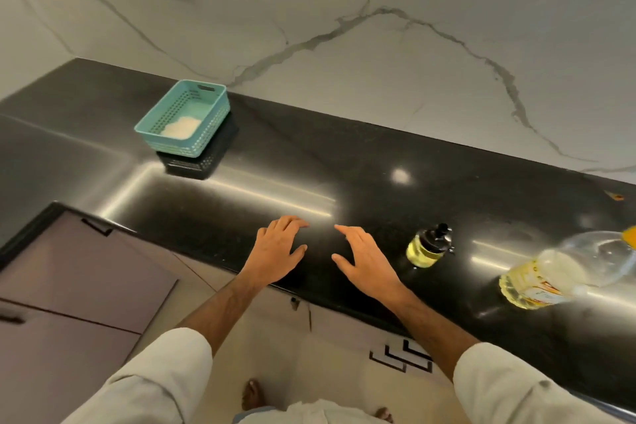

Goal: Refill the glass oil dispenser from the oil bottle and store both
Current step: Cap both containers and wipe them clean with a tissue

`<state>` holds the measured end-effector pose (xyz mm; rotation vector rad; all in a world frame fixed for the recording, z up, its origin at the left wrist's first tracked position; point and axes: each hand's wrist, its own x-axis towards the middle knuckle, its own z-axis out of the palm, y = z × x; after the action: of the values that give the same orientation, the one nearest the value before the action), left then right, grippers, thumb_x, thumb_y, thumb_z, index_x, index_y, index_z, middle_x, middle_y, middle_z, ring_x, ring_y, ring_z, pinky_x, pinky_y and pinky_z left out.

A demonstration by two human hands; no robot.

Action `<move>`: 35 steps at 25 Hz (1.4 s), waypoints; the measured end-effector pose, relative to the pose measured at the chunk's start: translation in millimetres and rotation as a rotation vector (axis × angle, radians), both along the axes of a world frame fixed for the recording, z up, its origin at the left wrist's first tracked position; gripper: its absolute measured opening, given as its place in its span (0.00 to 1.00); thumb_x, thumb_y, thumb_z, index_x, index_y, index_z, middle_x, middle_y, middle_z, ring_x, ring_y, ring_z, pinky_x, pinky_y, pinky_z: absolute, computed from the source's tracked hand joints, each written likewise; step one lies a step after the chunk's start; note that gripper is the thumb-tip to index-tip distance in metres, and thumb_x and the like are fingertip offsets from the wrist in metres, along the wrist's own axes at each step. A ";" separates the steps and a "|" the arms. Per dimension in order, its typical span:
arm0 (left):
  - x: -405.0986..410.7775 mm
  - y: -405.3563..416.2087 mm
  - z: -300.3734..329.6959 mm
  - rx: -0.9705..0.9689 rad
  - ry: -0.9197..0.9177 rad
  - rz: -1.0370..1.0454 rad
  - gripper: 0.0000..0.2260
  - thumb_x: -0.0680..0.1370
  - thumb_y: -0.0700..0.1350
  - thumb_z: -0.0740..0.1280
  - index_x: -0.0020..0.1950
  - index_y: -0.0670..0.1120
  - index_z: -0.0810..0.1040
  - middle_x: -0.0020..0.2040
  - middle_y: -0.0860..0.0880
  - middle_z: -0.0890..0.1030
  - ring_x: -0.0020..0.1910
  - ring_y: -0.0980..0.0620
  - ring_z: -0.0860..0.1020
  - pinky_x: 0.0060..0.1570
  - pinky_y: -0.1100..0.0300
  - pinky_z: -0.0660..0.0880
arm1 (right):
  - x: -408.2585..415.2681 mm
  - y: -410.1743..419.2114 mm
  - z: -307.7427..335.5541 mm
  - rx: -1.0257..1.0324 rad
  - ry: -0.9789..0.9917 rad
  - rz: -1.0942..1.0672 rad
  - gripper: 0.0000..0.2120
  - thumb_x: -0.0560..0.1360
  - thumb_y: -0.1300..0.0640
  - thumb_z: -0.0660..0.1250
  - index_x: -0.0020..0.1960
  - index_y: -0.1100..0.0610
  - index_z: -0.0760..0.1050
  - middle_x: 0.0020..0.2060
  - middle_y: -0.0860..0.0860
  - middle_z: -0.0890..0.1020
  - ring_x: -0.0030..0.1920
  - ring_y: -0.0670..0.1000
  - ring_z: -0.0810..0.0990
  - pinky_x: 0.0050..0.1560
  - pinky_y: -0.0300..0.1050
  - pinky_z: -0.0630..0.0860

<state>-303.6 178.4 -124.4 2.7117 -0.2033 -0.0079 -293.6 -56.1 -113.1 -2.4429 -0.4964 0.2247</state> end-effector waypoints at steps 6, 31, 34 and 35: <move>12.2 145.9 19.0 0.011 -0.051 0.045 0.19 0.80 0.52 0.67 0.70 0.57 0.69 0.68 0.57 0.70 0.67 0.54 0.70 0.63 0.51 0.69 | 39.3 125.3 4.9 0.043 -0.015 0.014 0.23 0.81 0.50 0.69 0.74 0.49 0.69 0.69 0.44 0.73 0.69 0.45 0.73 0.71 0.48 0.73; 229.7 443.2 41.9 -0.016 0.001 0.184 0.14 0.81 0.50 0.66 0.66 0.53 0.72 0.67 0.52 0.73 0.65 0.51 0.74 0.63 0.49 0.77 | 299.7 461.3 47.1 -0.136 -0.021 0.149 0.12 0.80 0.61 0.65 0.59 0.53 0.83 0.58 0.50 0.84 0.58 0.51 0.80 0.63 0.54 0.78; 247.5 459.0 34.6 0.075 0.013 0.100 0.17 0.80 0.51 0.66 0.68 0.53 0.71 0.68 0.52 0.72 0.68 0.51 0.71 0.66 0.50 0.72 | 313.8 484.1 44.0 -0.358 -0.068 0.216 0.13 0.79 0.60 0.67 0.60 0.50 0.82 0.57 0.48 0.84 0.61 0.53 0.77 0.64 0.54 0.72; 251.5 463.7 32.3 0.105 0.010 0.057 0.17 0.81 0.52 0.66 0.69 0.53 0.71 0.69 0.52 0.72 0.69 0.51 0.70 0.67 0.50 0.71 | 317.7 489.4 41.1 -0.416 -0.081 0.222 0.12 0.79 0.59 0.69 0.61 0.49 0.82 0.57 0.47 0.84 0.61 0.52 0.77 0.64 0.53 0.72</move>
<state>-52.1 642.1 -92.0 2.8208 -0.1264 -0.0155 24.2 433.3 -72.0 -2.8063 -0.8287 0.3518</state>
